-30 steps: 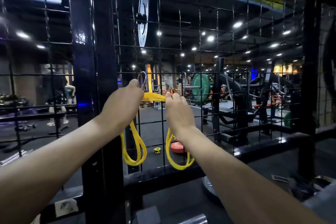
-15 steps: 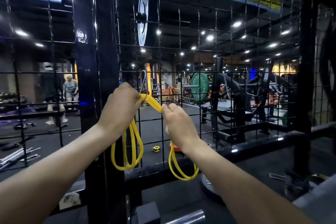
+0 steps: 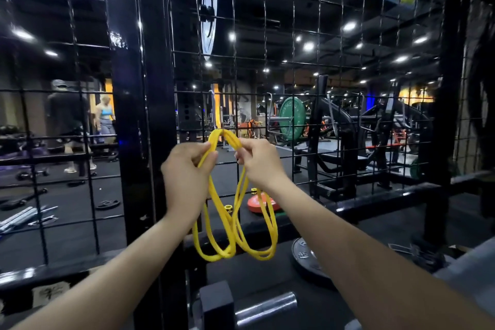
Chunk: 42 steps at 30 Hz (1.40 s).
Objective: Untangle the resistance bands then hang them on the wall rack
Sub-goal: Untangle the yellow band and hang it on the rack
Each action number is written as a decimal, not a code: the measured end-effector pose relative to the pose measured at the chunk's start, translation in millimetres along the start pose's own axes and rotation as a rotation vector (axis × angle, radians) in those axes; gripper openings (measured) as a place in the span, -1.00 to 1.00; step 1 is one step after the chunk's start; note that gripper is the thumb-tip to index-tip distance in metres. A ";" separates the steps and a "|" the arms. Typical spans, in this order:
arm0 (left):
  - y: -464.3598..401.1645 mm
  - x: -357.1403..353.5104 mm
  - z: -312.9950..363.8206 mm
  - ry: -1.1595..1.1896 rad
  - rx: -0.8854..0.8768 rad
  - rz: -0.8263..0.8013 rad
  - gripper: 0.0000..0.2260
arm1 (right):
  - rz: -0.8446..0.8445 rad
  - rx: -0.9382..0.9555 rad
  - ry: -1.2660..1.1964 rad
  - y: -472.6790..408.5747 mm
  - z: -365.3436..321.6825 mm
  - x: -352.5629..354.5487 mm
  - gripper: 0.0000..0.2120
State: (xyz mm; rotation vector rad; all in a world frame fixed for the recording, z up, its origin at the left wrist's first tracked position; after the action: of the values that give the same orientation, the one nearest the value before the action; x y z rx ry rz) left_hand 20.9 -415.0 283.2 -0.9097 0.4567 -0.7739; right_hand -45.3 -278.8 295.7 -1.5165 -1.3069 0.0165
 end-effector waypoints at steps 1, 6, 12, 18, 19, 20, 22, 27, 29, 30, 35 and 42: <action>-1.8 -0.9 0.7 -0.012 -0.009 -0.020 -0.78 | -0.034 -0.033 -0.041 0.6 4.6 -3.7 -0.76; 4.3 -2.2 -6.1 -0.051 -0.004 -0.073 -0.74 | -0.088 -0.064 -0.086 0.4 0.7 -11.9 -0.77; 10.4 -3.8 -8.5 -0.126 0.027 -0.171 -0.62 | -0.118 -0.131 -0.168 5.9 2.2 -15.4 -0.64; 25.1 -7.5 -3.7 -0.228 -0.021 -0.342 -0.47 | -0.197 -0.156 -0.128 19.2 1.4 -11.5 -0.50; 27.4 -7.9 -2.2 -0.229 -0.026 -0.363 -0.45 | -0.197 -0.168 -0.119 22.3 1.4 -10.0 -0.49; 29.4 -7.6 -0.2 -0.243 -0.042 -0.373 -0.43 | -0.189 -0.183 -0.104 25.9 2.4 -7.3 -0.48; 34.5 -6.4 5.5 -0.319 -0.102 -0.370 -0.43 | -0.164 -0.213 -0.069 35.2 6.4 0.7 -0.48; 63.6 -20.3 16.5 -0.262 -0.121 -0.444 -0.54 | -0.083 -0.296 0.047 74.6 32.9 32.7 -0.50; 83.1 -37.7 23.1 -0.207 -0.105 -0.514 -0.58 | -0.046 -0.321 0.143 95.6 49.7 50.2 -0.51; 93.4 -48.6 26.4 -0.178 -0.087 -0.551 -0.59 | -0.033 -0.341 0.179 106.6 60.6 59.5 -0.52; 153.0 -115.1 49.4 -0.023 -0.047 -0.733 -0.63 | 0.009 -0.494 0.353 171.6 124.7 112.6 -0.56; 262.2 -223.1 80.8 0.200 0.063 -1.005 -0.65 | 0.055 -0.722 0.567 275.7 217.3 189.4 -0.58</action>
State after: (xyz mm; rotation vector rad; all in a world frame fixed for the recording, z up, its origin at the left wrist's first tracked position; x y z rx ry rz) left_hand 33.1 -103.3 116.4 -0.9926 0.1142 -1.7932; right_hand 90.1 54.6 123.7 -1.9524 -0.8309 -0.8693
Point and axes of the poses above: each hand's wrist, its own y-axis away from the middle knuckle, its own x-axis out of the back of the hand, z = x × y, the point moved 7 cm from there along -y, towards the middle knuckle, and after that the axes turned 10 degrees about y, right-handed, at the moved point
